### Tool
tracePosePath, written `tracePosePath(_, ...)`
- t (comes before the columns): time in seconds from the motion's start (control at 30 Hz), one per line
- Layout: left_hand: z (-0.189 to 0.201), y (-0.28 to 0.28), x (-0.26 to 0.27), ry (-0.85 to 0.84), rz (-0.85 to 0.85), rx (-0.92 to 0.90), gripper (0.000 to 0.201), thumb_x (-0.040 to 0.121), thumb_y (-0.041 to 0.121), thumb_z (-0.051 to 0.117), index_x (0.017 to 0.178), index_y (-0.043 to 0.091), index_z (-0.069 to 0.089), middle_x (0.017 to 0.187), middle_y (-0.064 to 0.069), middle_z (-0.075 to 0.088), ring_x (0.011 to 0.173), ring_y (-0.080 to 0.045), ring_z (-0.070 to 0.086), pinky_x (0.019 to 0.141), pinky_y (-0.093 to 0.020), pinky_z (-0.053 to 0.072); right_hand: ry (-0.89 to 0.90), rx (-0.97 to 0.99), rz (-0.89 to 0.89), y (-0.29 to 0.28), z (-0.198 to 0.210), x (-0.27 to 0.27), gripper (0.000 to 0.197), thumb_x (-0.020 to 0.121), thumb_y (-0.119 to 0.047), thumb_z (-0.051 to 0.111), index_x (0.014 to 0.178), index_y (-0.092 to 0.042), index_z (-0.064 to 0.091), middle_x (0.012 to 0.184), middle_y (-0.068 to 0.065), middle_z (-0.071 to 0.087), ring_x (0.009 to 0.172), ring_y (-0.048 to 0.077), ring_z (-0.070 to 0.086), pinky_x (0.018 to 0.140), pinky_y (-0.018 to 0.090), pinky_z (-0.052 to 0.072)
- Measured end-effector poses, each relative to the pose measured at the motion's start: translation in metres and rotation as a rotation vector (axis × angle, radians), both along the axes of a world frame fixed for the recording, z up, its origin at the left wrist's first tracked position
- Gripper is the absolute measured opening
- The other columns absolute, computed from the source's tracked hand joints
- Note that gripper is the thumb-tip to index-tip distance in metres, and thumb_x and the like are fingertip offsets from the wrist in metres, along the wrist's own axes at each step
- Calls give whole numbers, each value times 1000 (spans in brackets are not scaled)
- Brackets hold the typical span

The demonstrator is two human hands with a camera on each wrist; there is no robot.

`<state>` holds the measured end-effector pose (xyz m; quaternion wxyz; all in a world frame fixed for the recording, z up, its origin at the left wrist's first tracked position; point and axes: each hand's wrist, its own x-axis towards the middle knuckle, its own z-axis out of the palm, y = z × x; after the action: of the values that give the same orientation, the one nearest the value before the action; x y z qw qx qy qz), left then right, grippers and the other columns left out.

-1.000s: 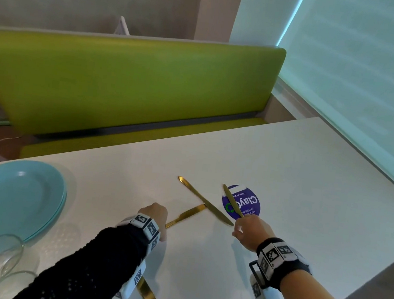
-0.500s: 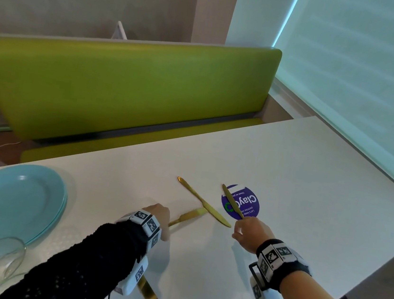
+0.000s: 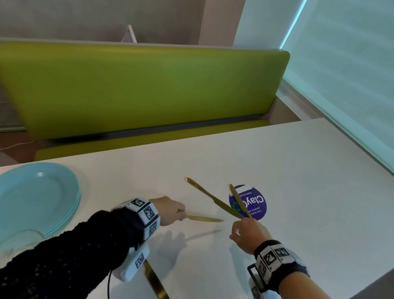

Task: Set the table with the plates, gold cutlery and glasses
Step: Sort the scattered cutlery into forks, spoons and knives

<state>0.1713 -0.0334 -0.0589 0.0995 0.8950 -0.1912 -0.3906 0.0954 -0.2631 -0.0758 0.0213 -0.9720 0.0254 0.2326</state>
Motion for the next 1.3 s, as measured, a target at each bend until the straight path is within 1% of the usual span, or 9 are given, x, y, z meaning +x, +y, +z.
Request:
tracePosePath(0.1, 6, 16, 0, -5, 95, -87, 35, 101, 33, 29, 117, 19, 57, 118, -8, 55, 104, -26, 55, 92, -33, 43, 23, 27, 38, 22, -2, -3, 32, 96, -35, 46, 115, -15, 62, 120, 5, 58, 111, 20, 56, 93, 29, 46)
tracePosePath(0.2, 6, 34, -1, 1, 316, -274, 30, 100, 24, 32, 109, 12, 57, 85, -2, 57, 73, -17, 54, 65, -24, 43, 43, 86, 75, 57, -6, -4, 30, 95, -34, 48, 113, -15, 63, 120, 6, 58, 109, 22, 57, 93, 30, 47)
tracePosePath(0.27, 4, 45, -2, 19, 452, -357, 25, 99, 21, 32, 102, 11, 54, 75, 1, 55, 61, -13, 50, 54, -21, 38, 52, 120, 121, 84, -8, -5, 29, 94, -33, 49, 113, -15, 63, 121, 7, 58, 110, 23, 57, 94, 32, 47)
tracePosePath(0.43, 1, 69, -6, 16, 620, -494, 24, 101, 22, 31, 106, 13, 53, 74, 2, 55, 56, -13, 46, 50, -21, 35, 54, 164, 221, 154, -16, -9, 36, 94, -35, 49, 121, -14, 59, 124, 7, 56, 114, 26, 54, 94, 34, 43)
tracePosePath(0.6, -1, 85, -9, 62, 738, -602, 22, 99, 20, 33, 90, 16, 53, 69, 0, 51, 52, -13, 41, 45, -22, 30, 82, 43, 295, 200, -26, -13, 40, 93, -40, 51, 117, -10, 61, 118, 9, 60, 111, 26, 56, 91, 34, 43)
tracePosePath(0.7, -2, 92, -9, 84, 759, -623, 24, 99, 21, 35, 83, 18, 53, 67, 0, 48, 51, -13, 36, 45, -22, 28, 64, -5, 276, 210, -27, -16, 31, 95, -28, 50, 118, -9, 60, 114, 11, 63, 108, 28, 58, 88, 35, 45)
tracePosePath(0.87, -3, 94, -8, 116, 760, -614, 21, 96, 10, 33, 97, 13, 55, 68, -1, 45, 53, -13, 35, 46, -21, 29, 41, -34, 231, 210, -25, -20, 27, 94, -10, 41, 109, -5, 63, 111, 13, 65, 105, 30, 61, 87, 34, 47)
tracePosePath(1.0, -1, 92, -8, 170, 749, -610, 23, 93, 3, 31, 96, 10, 53, 69, -2, 46, 54, -13, 38, 45, -19, 30, 22, -61, 275, 207, -26, -22, 28, 93, -9, 39, 109, -5, 62, 112, 13, 64, 106, 30, 59, 88, 34, 45)
tracePosePath(1.3, 3, 81, -7, 189, 722, -577, 21, 95, 5, 32, 93, 11, 52, 72, -2, 51, 57, -12, 42, 47, -19, 34, -43, -80, 327, 199, -36, -28, 24, 94, -7, 39, 110, -6, 57, 113, 13, 62, 105, 30, 55, 89, 36, 41)
